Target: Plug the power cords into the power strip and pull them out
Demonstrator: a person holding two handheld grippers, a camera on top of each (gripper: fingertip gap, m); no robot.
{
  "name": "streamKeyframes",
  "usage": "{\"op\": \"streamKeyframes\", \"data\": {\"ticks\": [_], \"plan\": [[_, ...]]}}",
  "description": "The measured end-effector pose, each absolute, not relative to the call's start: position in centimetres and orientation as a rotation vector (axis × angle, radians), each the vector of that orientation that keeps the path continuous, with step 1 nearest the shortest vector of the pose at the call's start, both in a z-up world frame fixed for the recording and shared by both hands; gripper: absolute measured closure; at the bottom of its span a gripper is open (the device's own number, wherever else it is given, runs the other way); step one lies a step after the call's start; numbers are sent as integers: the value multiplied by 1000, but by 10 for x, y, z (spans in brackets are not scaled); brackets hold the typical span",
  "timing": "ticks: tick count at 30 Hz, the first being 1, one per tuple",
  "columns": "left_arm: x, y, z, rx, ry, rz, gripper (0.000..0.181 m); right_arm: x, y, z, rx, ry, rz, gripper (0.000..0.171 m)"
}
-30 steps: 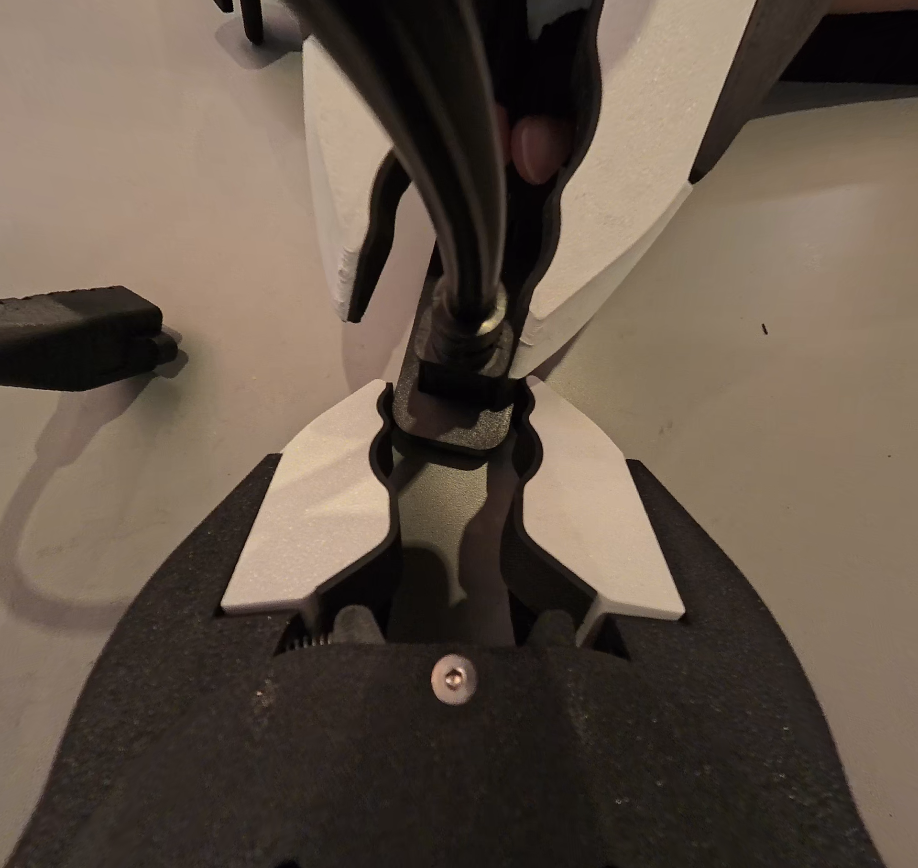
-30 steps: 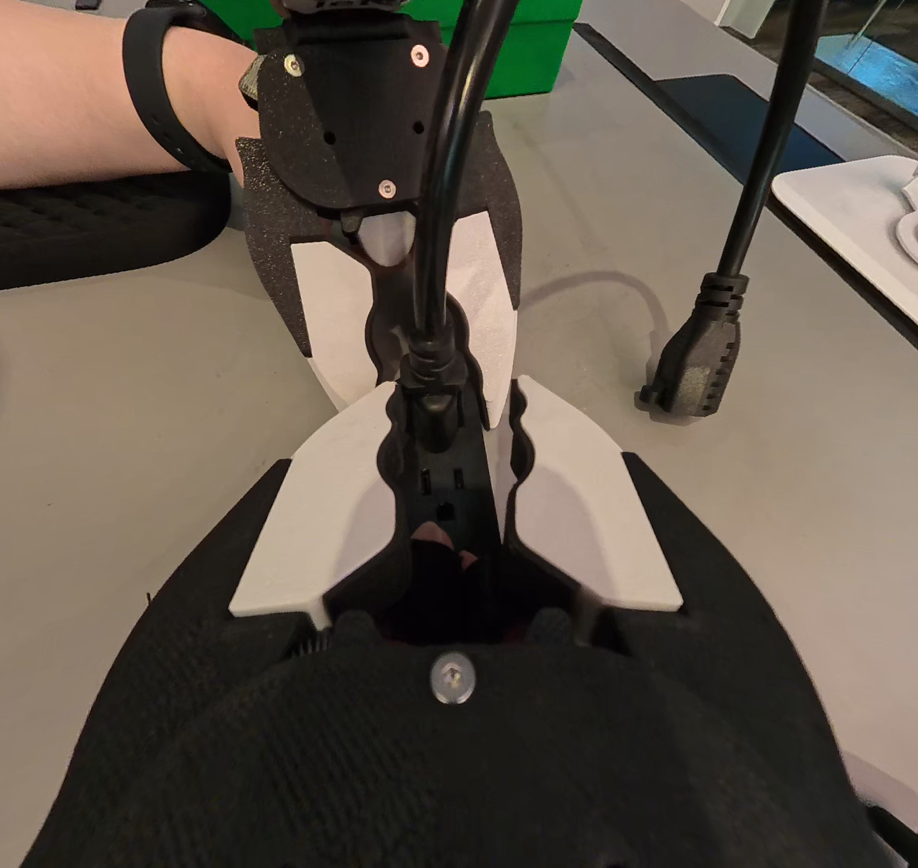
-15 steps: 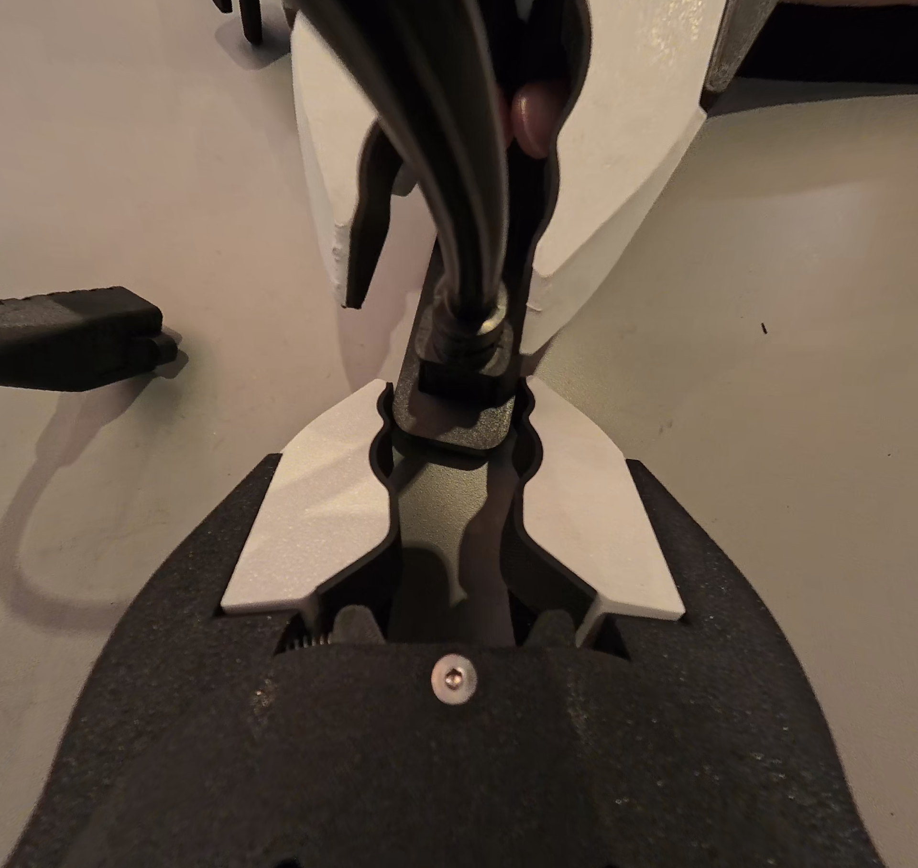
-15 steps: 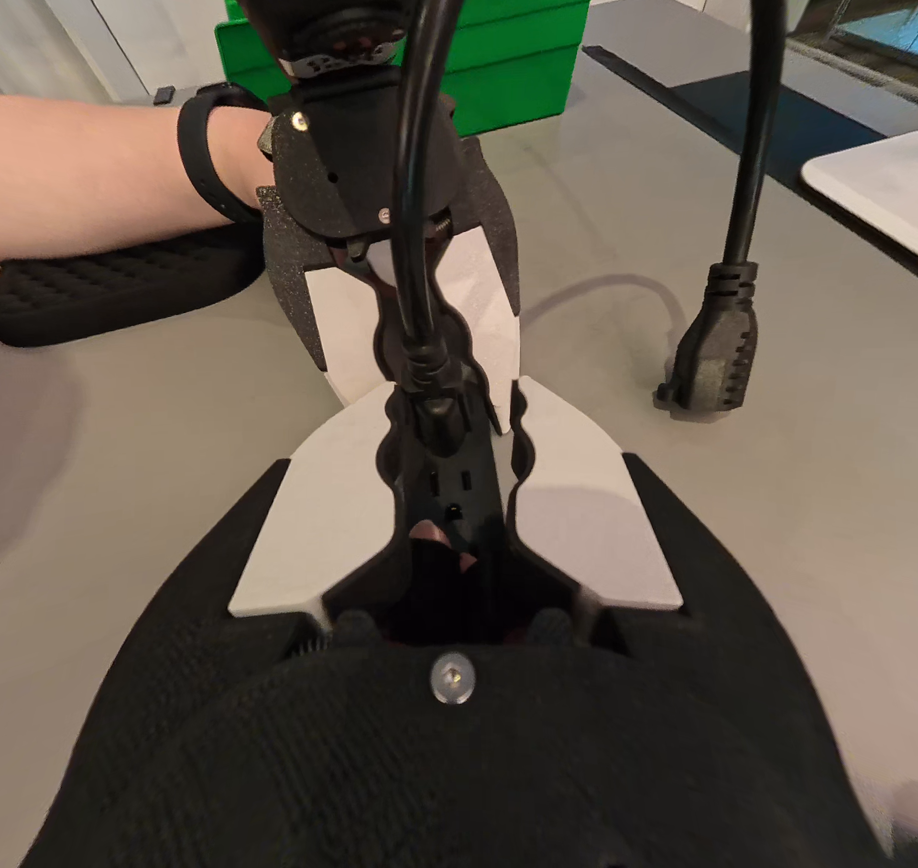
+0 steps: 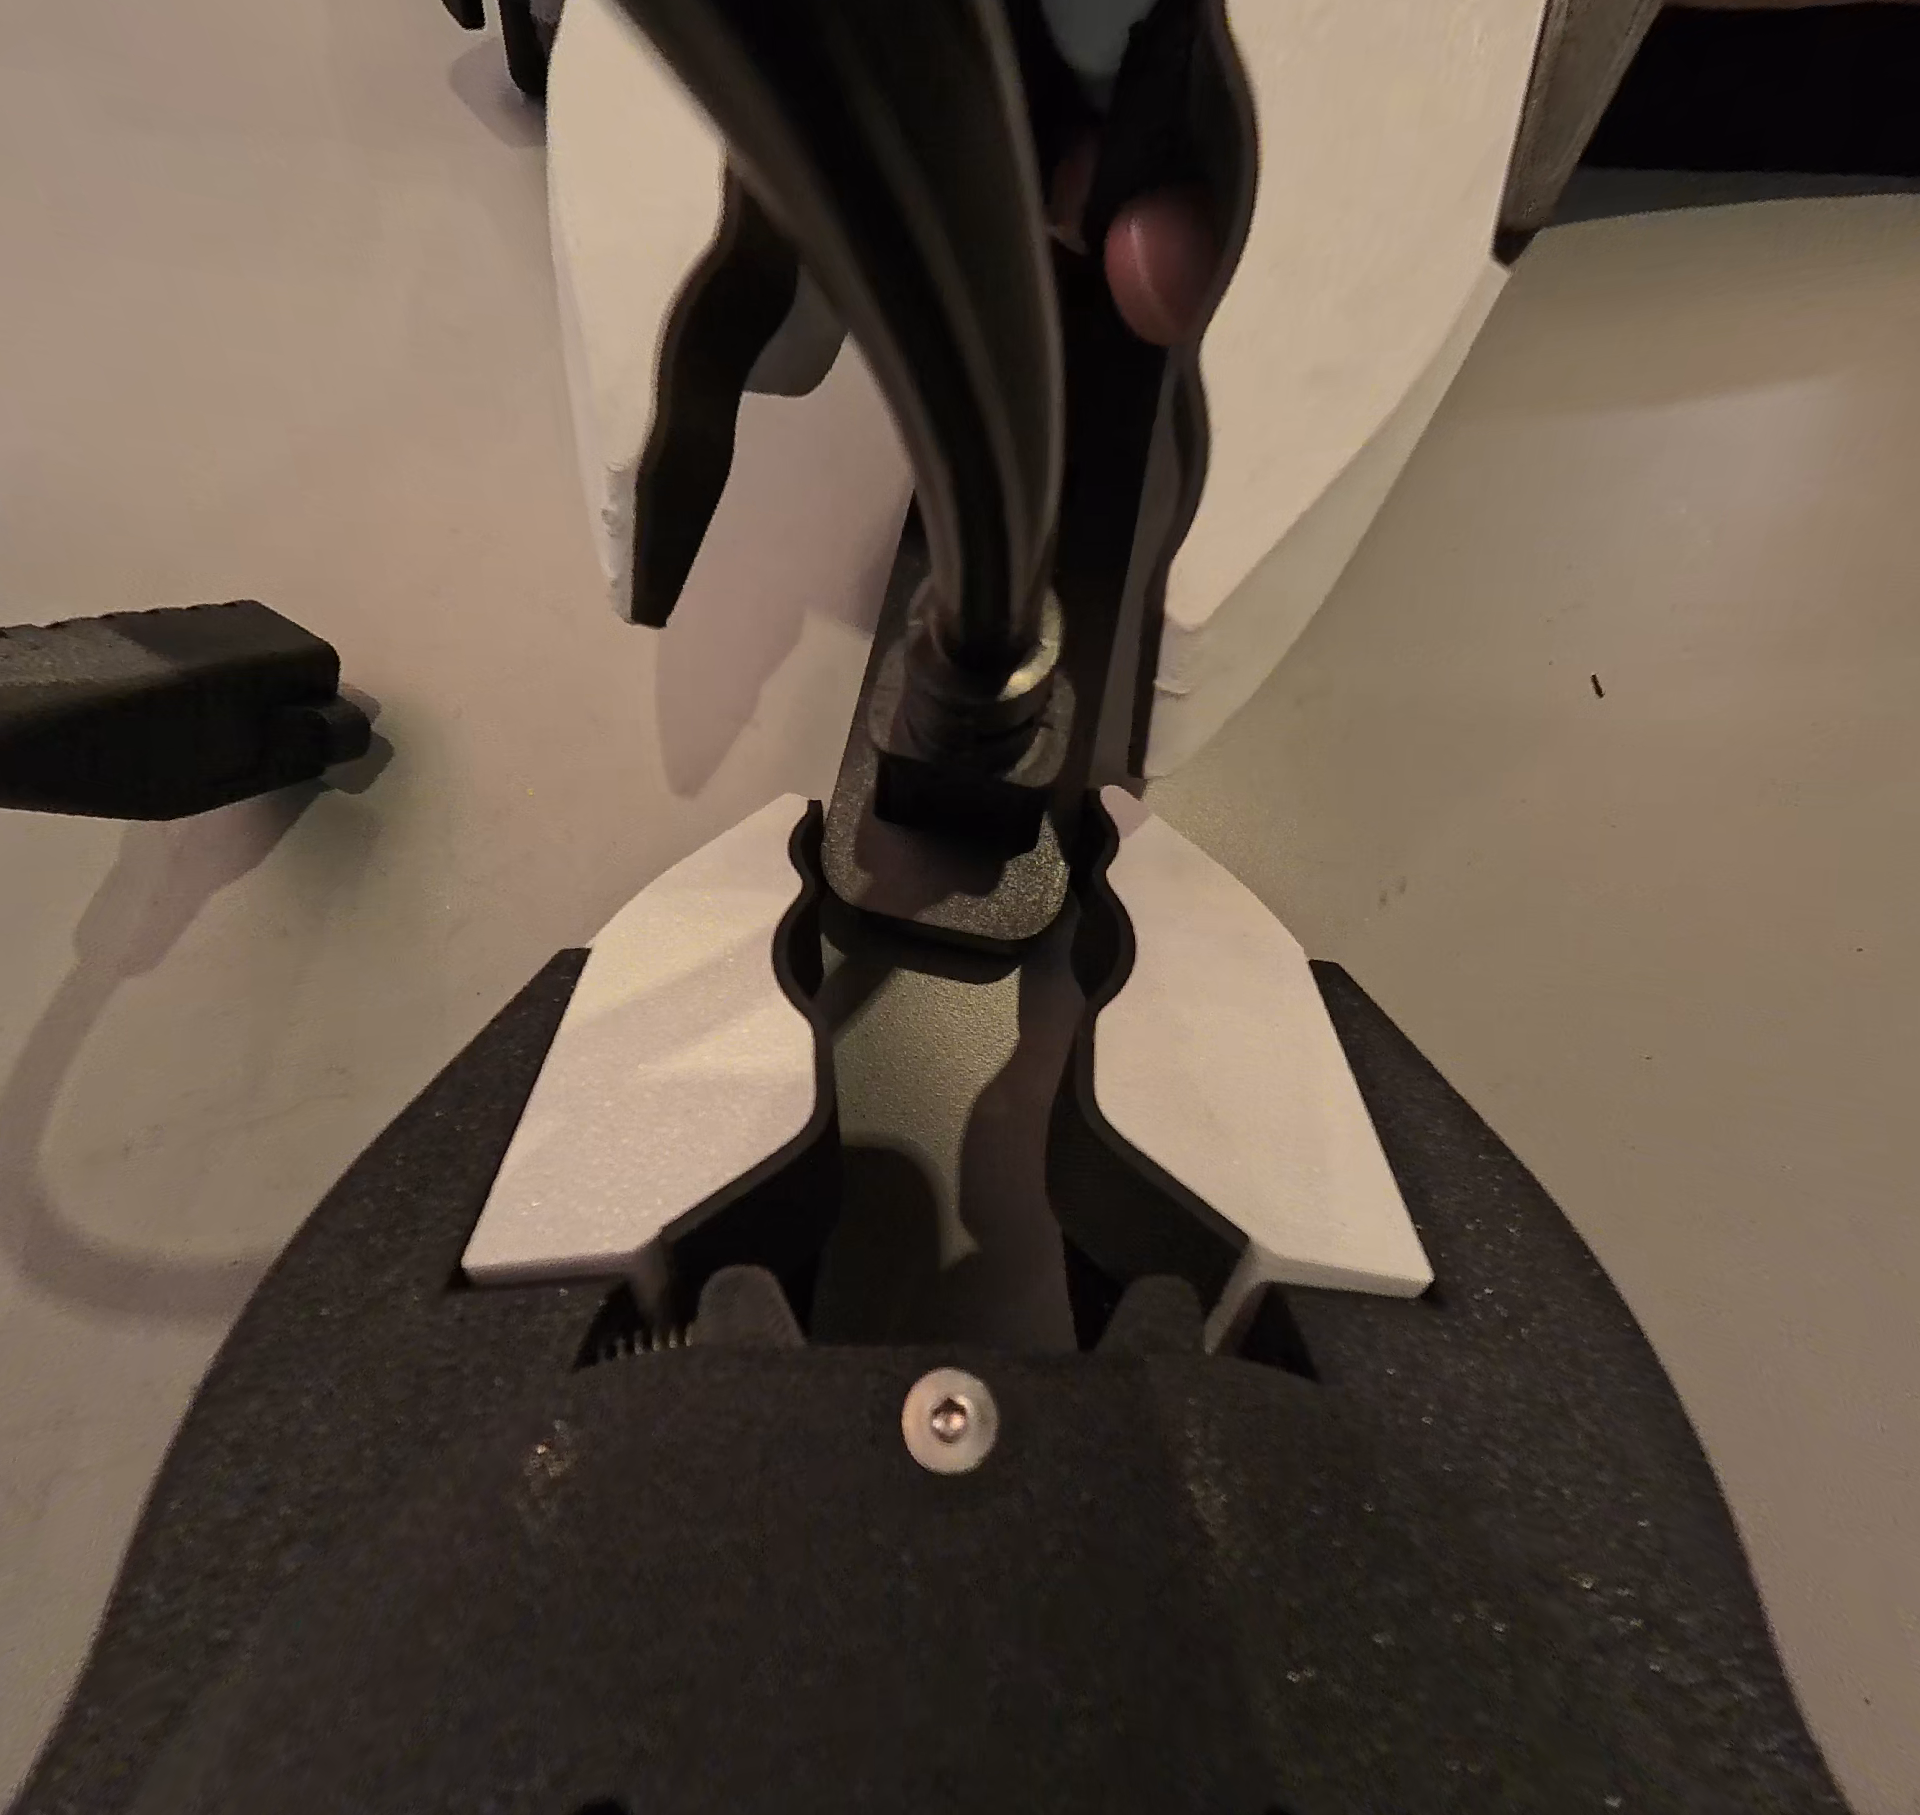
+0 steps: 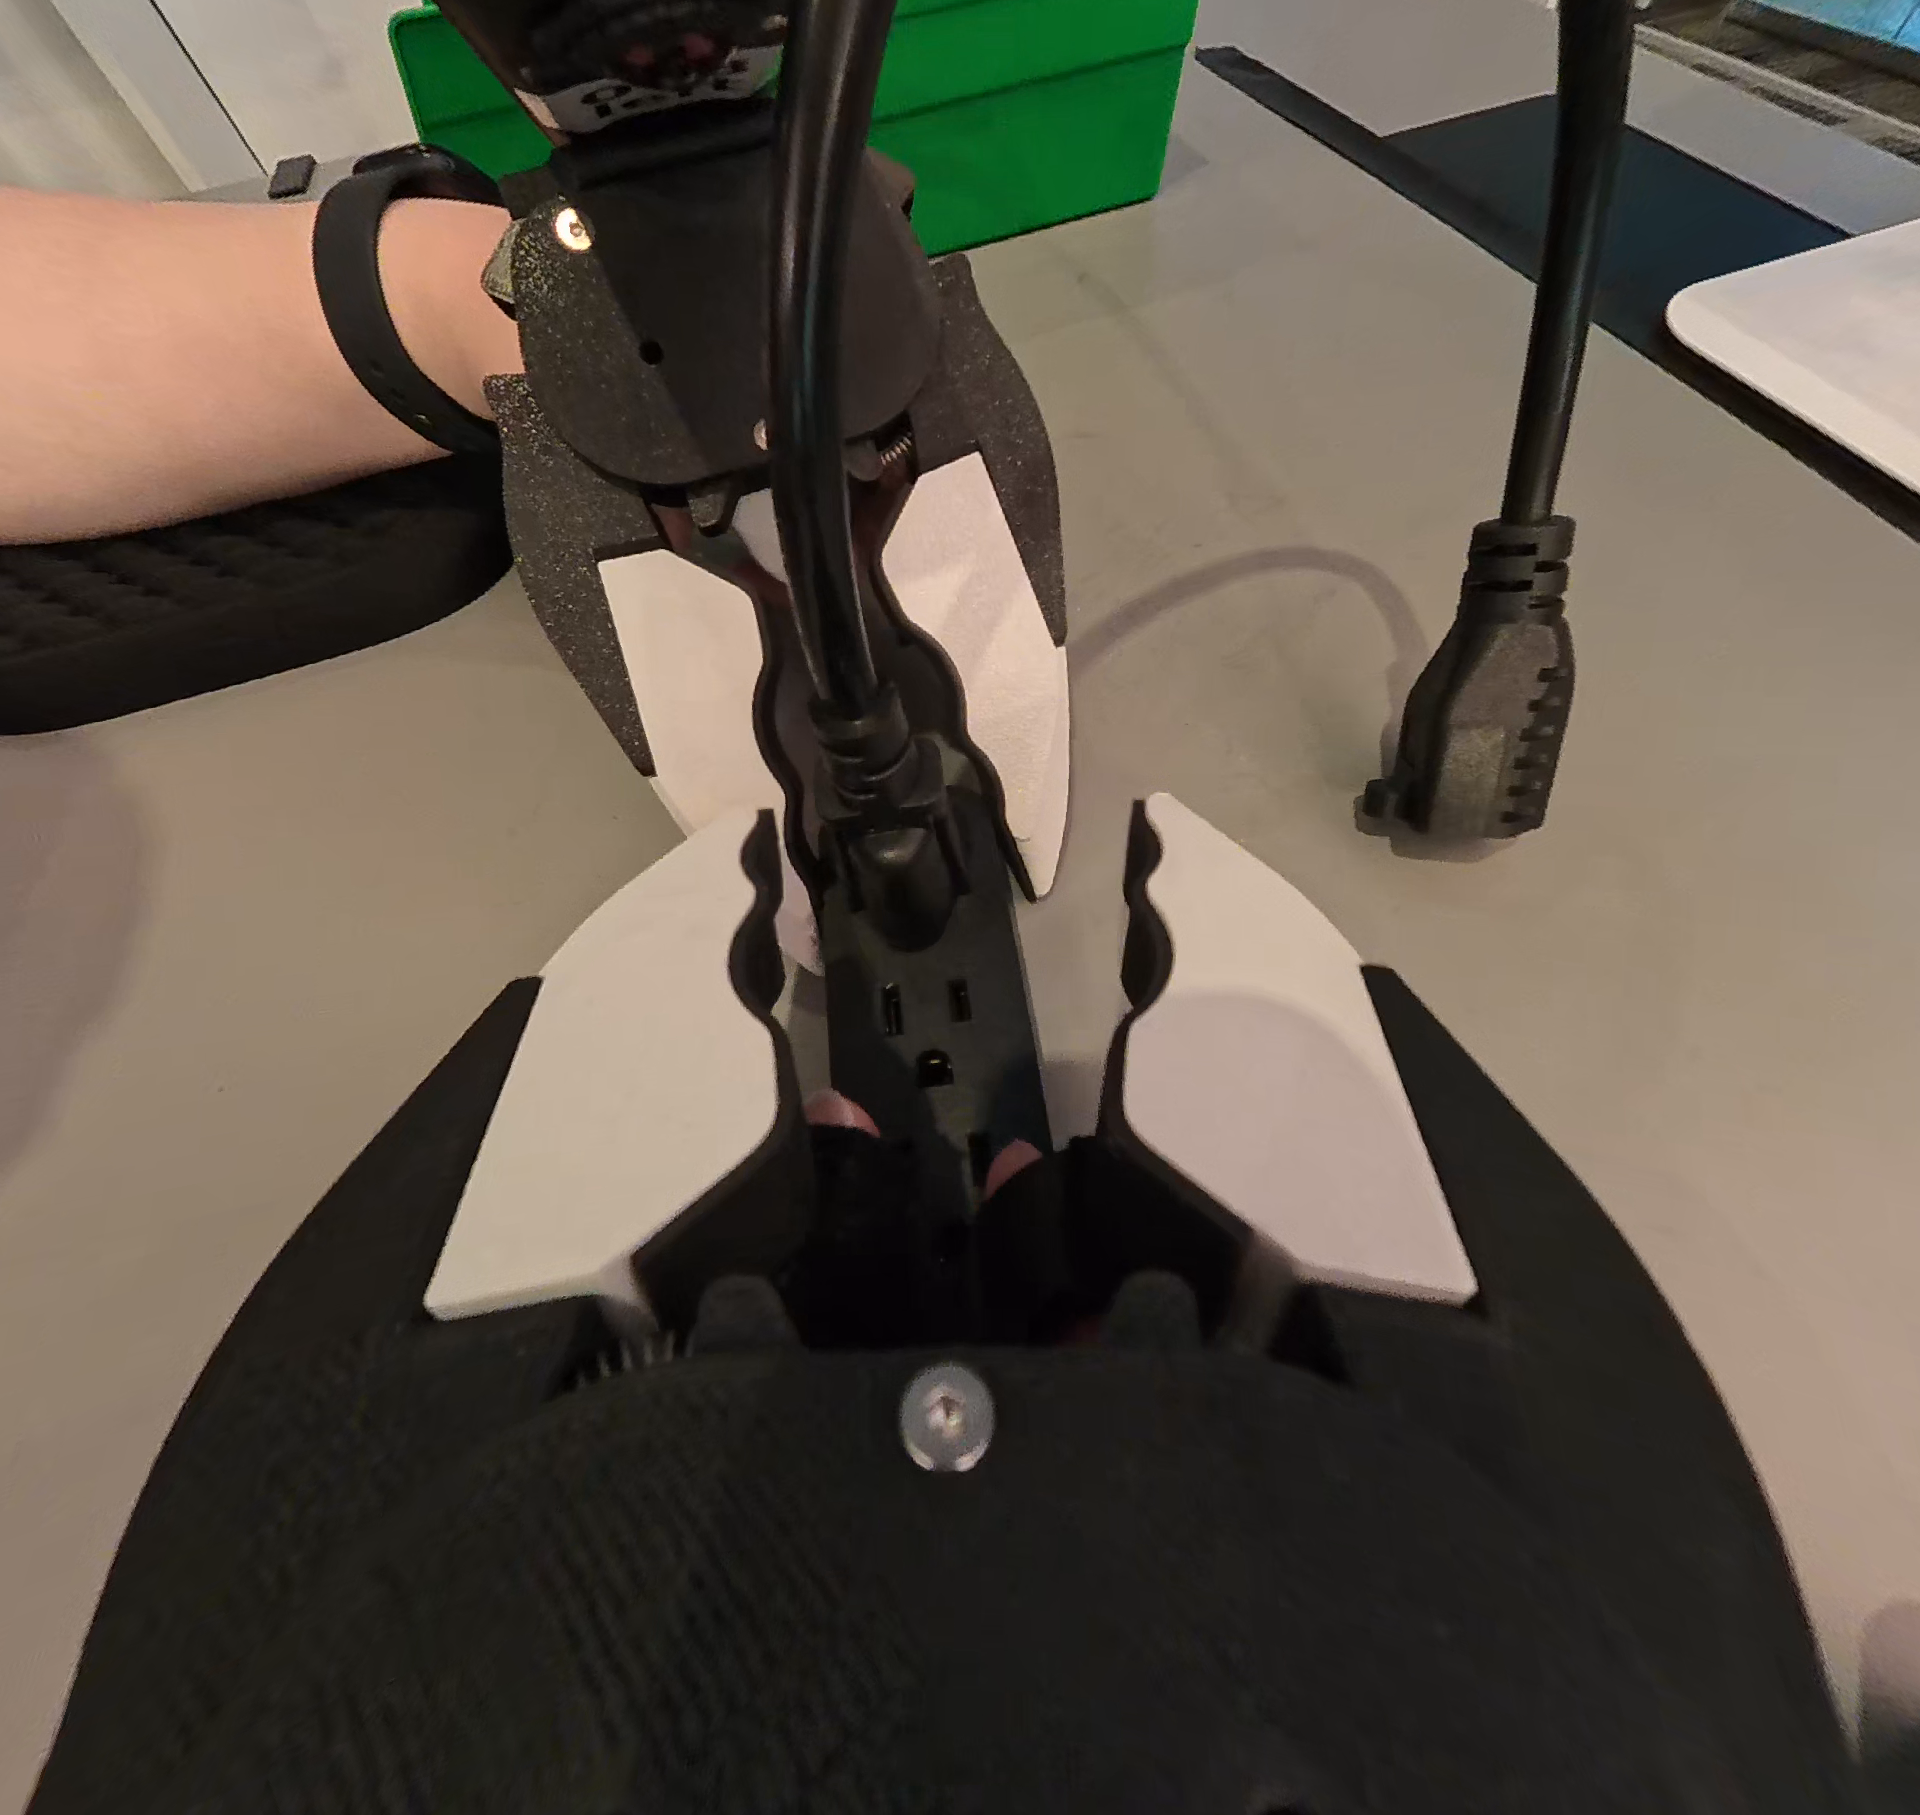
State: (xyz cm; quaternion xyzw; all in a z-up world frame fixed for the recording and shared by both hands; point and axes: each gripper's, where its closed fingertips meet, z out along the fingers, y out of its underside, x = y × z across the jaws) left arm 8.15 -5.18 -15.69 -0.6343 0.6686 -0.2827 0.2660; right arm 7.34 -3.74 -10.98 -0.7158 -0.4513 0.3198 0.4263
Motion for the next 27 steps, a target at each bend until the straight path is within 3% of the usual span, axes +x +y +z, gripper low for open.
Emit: {"op": "streamKeyframes", "data": {"ticks": [2, 4, 15, 24, 27], "plan": [[82, -52, -157, -1713, 1805, -764, 136, 73, -37, -112, -1798, -1135, 779, 106], [82, -52, -157, -1712, 1806, -764, 136, 72, -40, -112, -1775, -1164, 775, 124], [81, -53, -157, -1712, 1806, -764, 136, 72, -40, -110, -1761, -1161, 760, 126], [81, -52, -157, -1712, 1805, -764, 136, 77, -36, -98, -1712, -1079, 833, 82], [82, -52, -157, -1713, 1804, -764, 136, 80, -31, -98, -1735, -1030, 842, 57]]}}
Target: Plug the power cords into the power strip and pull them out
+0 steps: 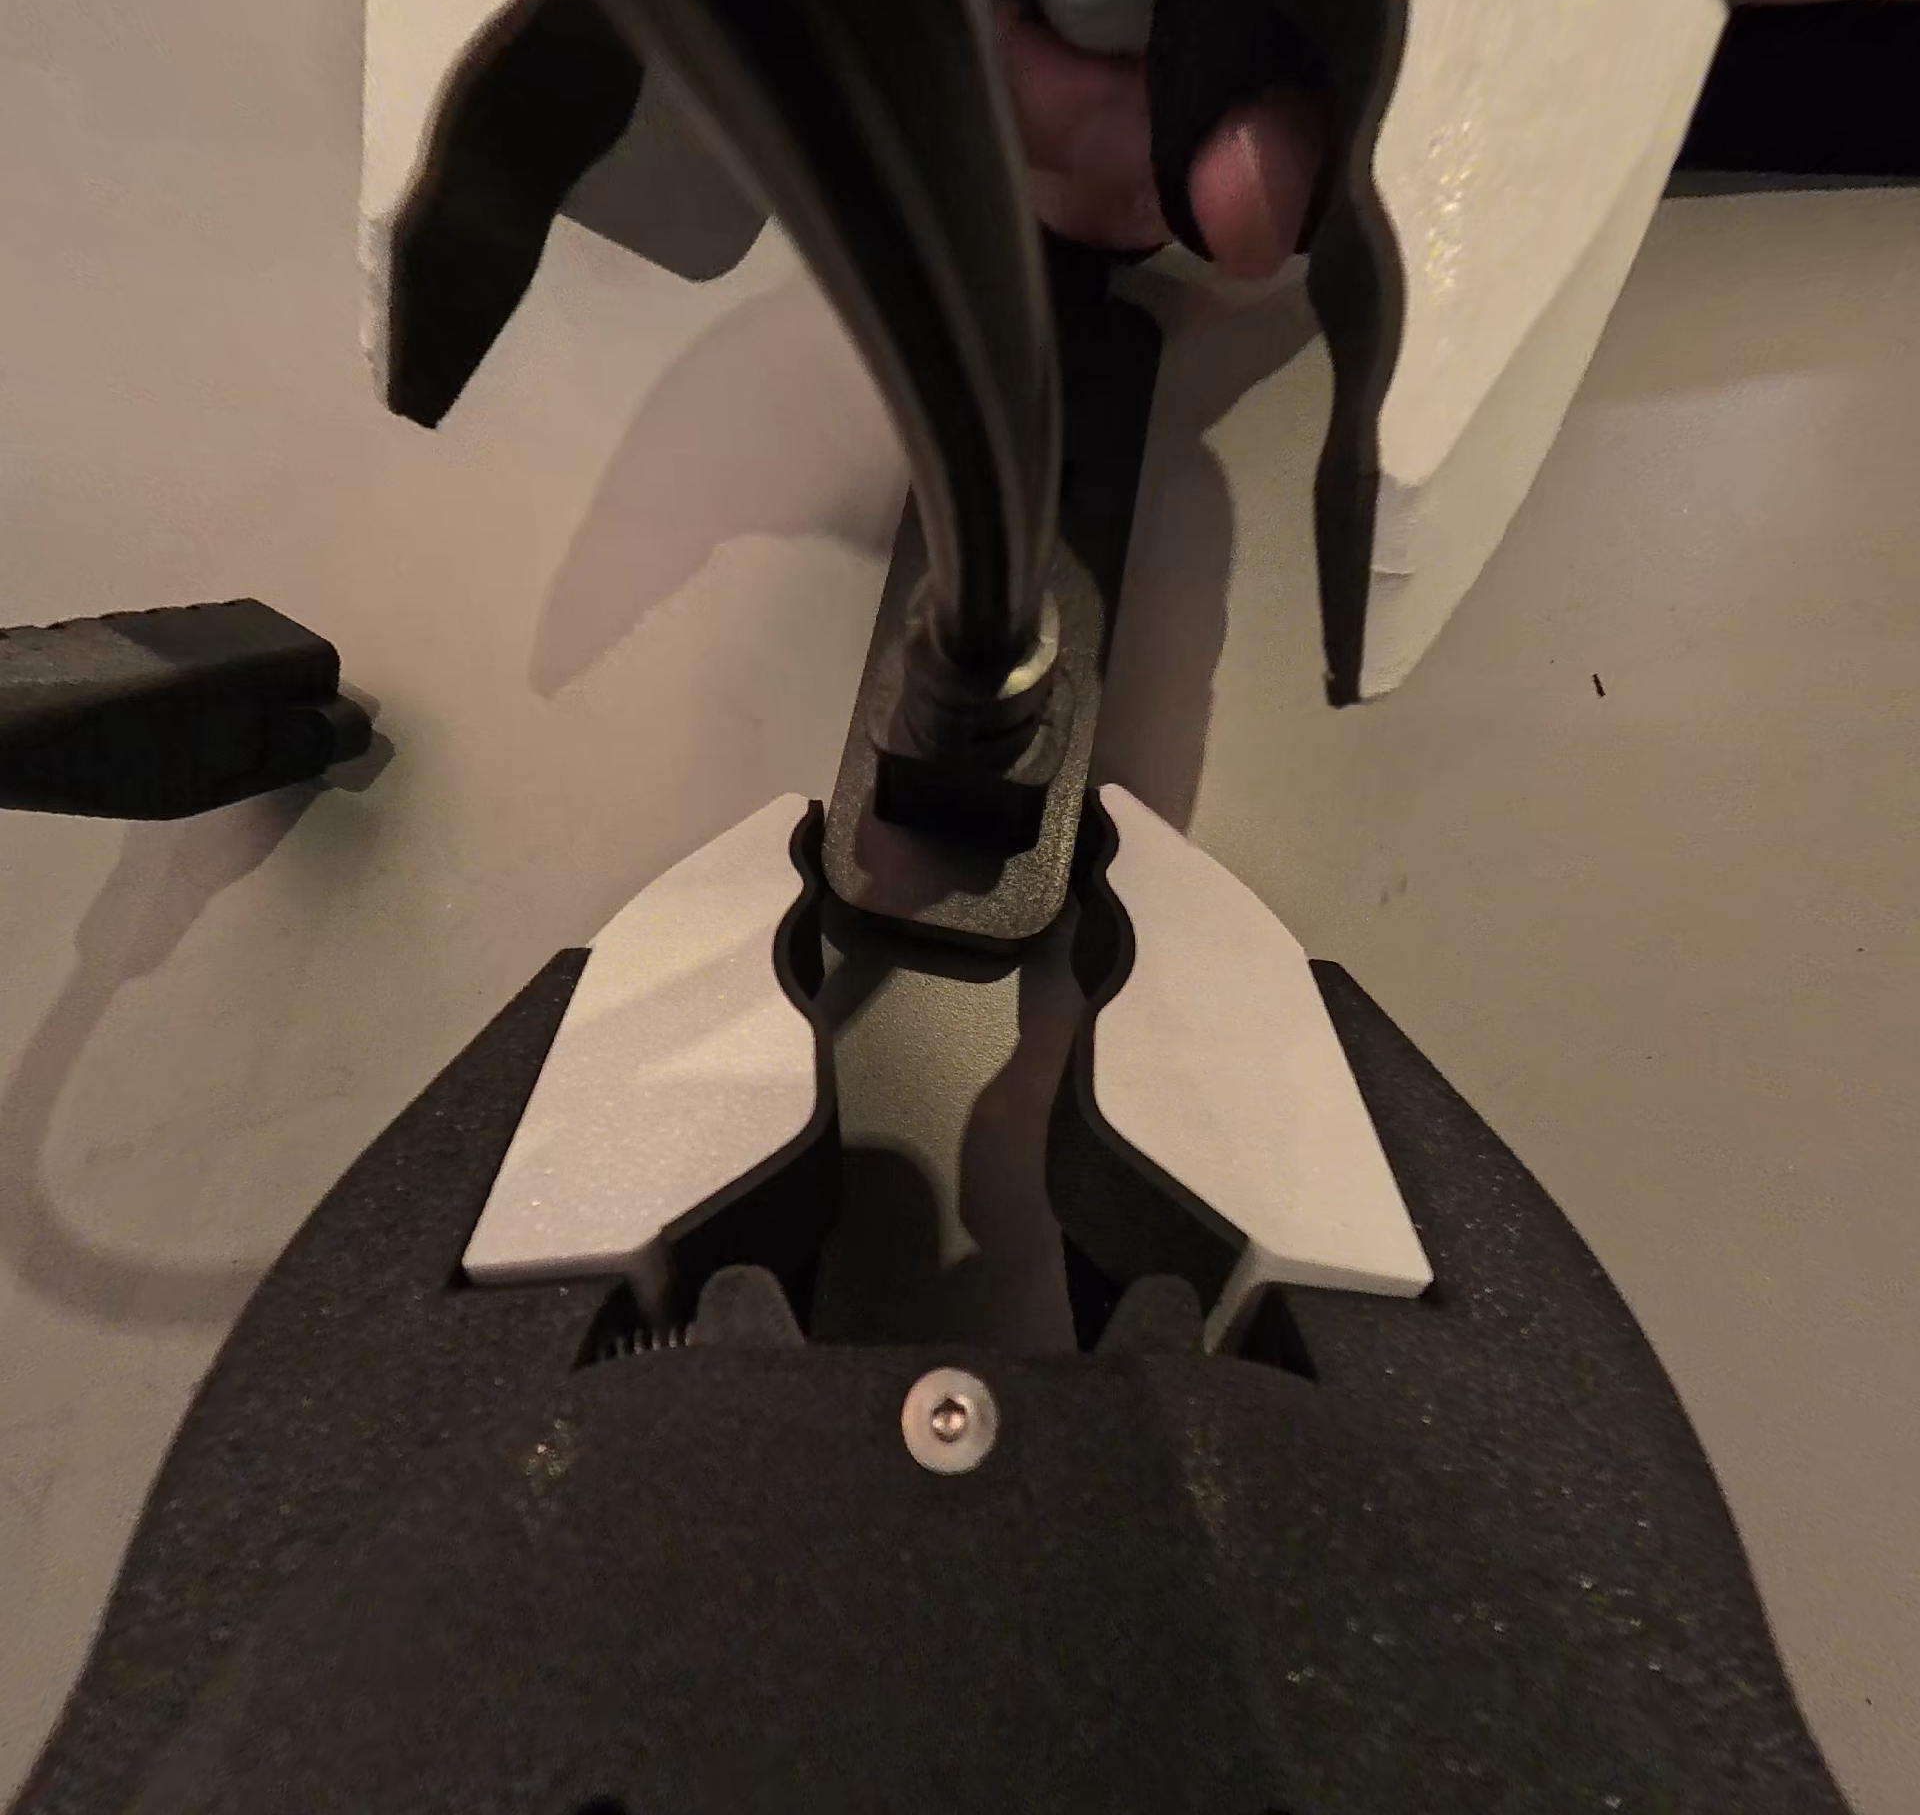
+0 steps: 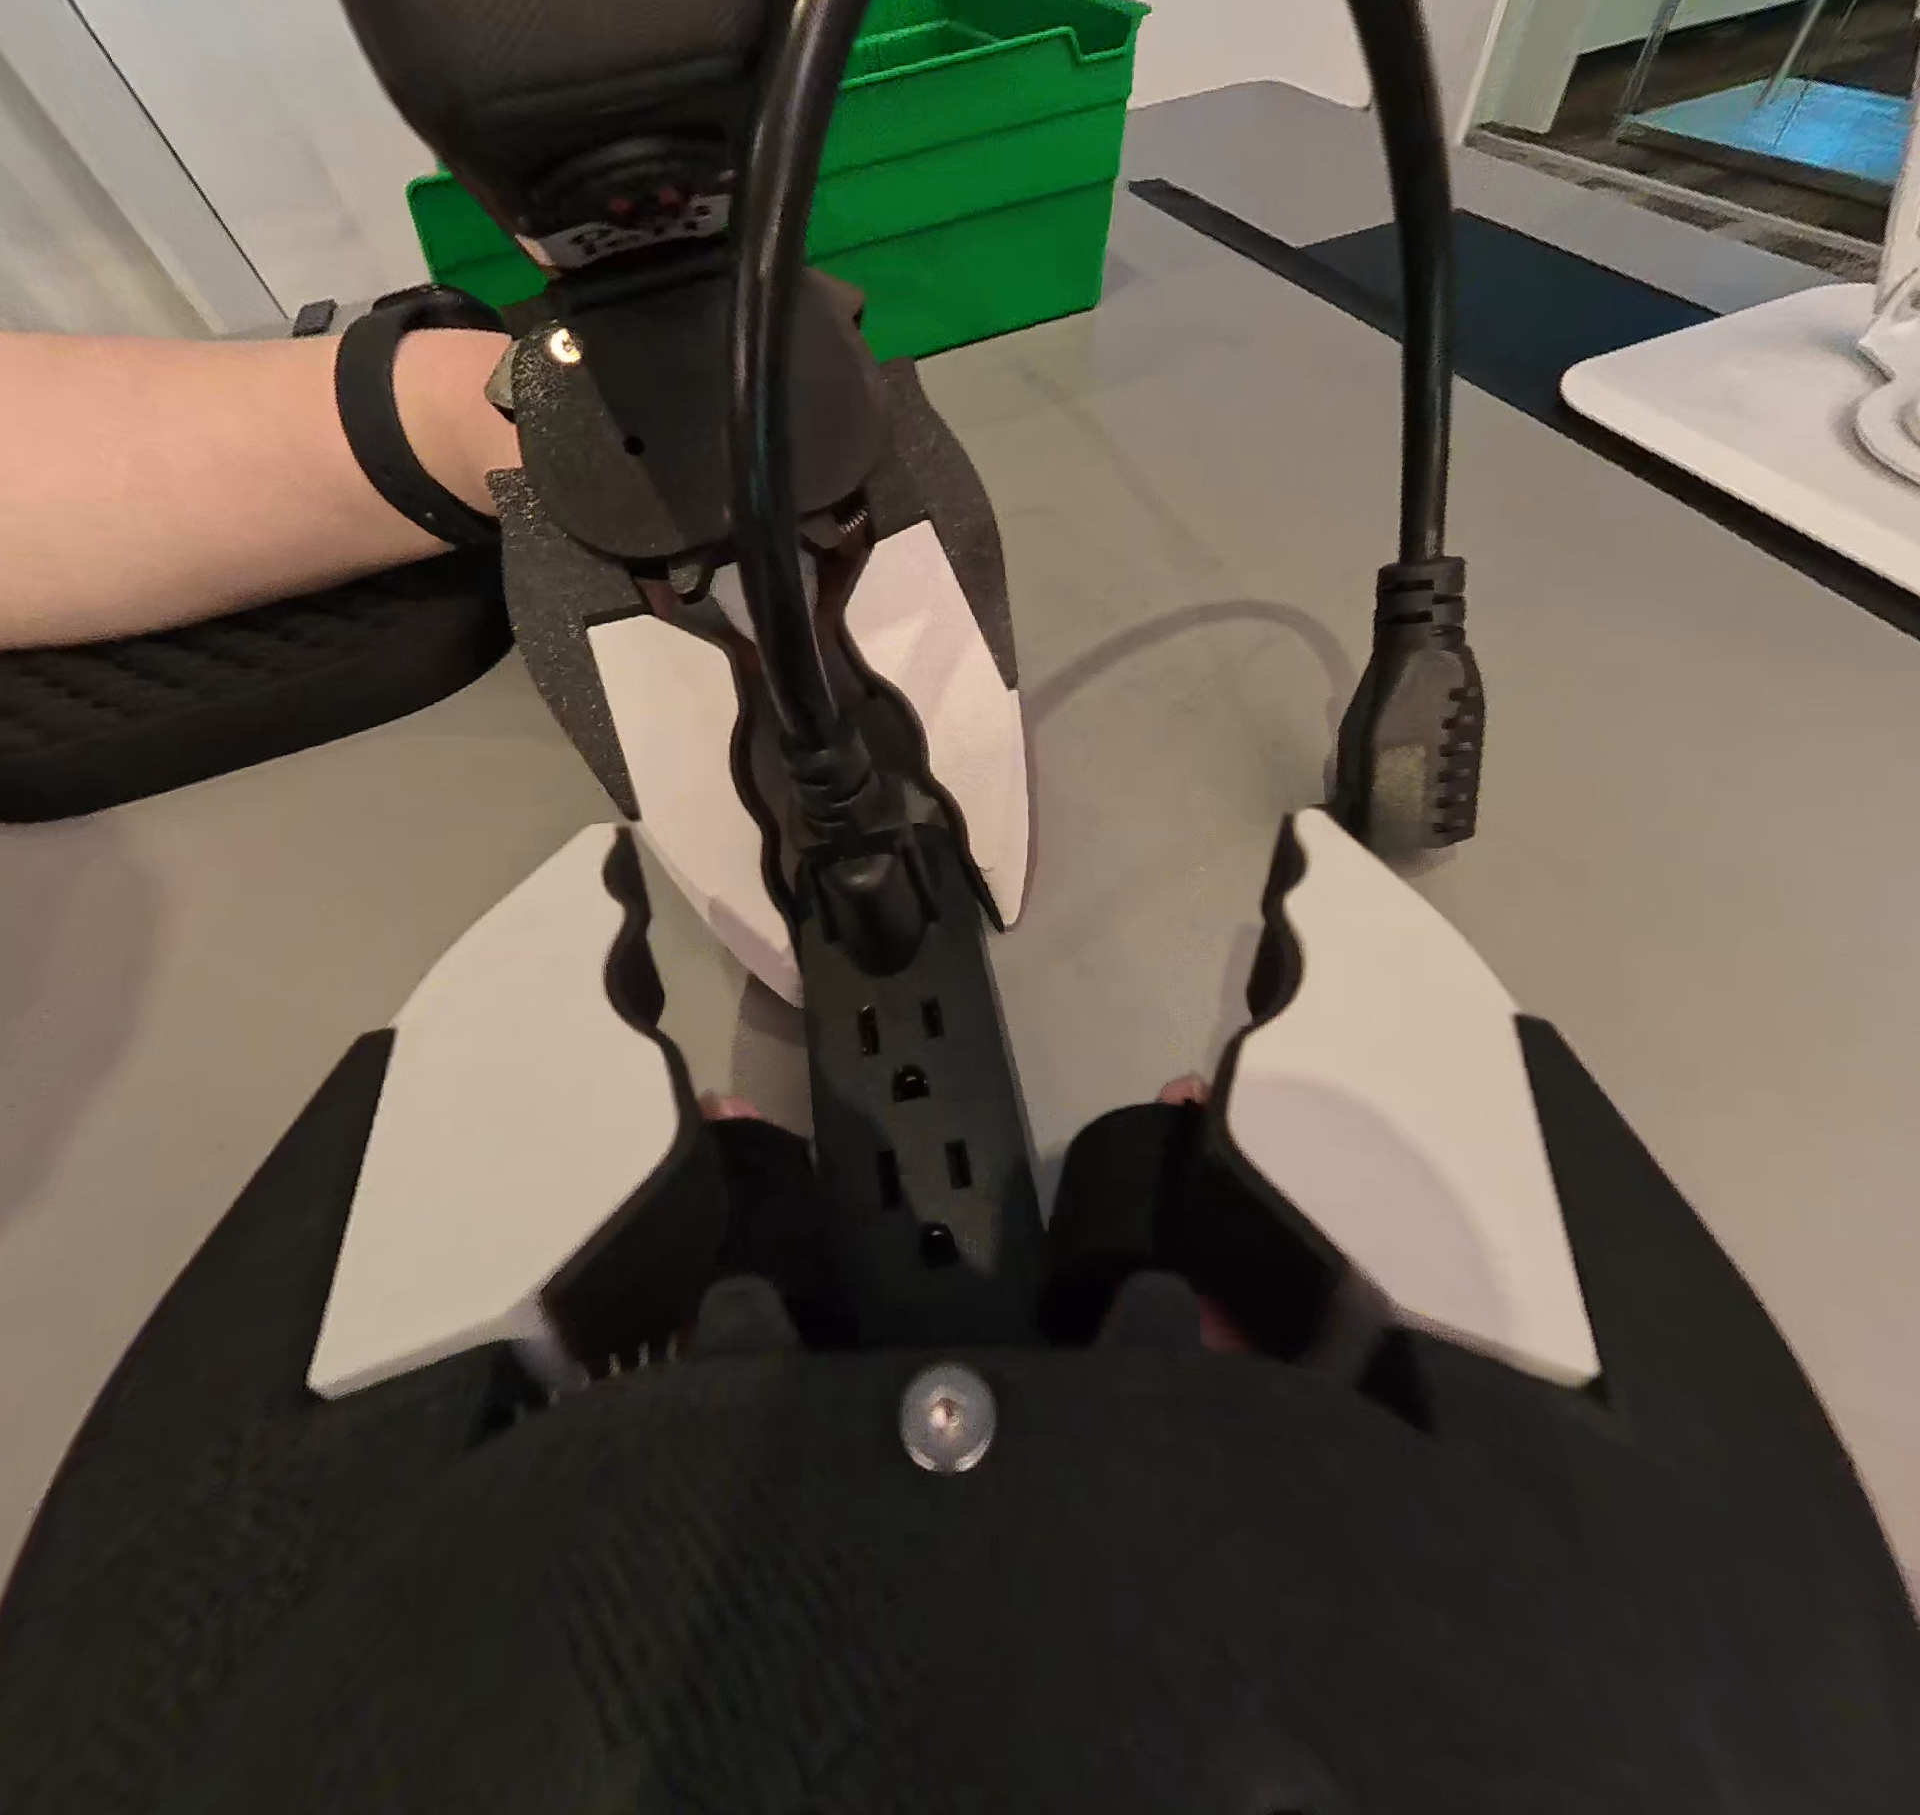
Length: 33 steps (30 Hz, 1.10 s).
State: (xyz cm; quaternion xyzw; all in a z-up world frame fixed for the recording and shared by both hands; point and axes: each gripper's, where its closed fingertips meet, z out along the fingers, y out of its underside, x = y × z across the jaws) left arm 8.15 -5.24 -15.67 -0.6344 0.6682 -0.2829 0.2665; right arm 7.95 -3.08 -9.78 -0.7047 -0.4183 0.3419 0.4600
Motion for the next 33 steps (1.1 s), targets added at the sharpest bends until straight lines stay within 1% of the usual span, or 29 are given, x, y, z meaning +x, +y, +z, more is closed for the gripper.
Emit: {"op": "streamKeyframes", "data": {"ticks": [1, 2, 3, 4, 6, 8, 13, 18, 33], "plan": [[81, -52, -157, -1713, 1804, -764, 136, 80, -31, -97, -1732, -1031, 846, 58], [82, -52, -157, -1713, 1804, -764, 136, 79, -33, -97, -1718, -1045, 851, 66], [82, -52, -157, -1713, 1804, -763, 136, 77, -38, -95, -1693, -1080, 864, 84], [82, -52, -157, -1713, 1805, -763, 136, 76, -42, -95, -1670, -1114, 866, 97], [82, -52, -157, -1712, 1806, -763, 136, 72, -49, -96, -1635, -1187, 841, 110], [82, -52, -157, -1712, 1806, -763, 136, 70, -51, -101, -1628, -1239, 791, 117], [82, -52, -157, -1713, 1805, -763, 136, 67, -52, -110, -1661, -1287, 720, 120], [82, -52, -157, -1712, 1806, -763, 136, 68, -50, -107, -1669, -1250, 766, 120], [82, -51, -157, -1711, 1807, -764, 136, 67, -45, -111, -1727, -1217, 730, 117]]}}
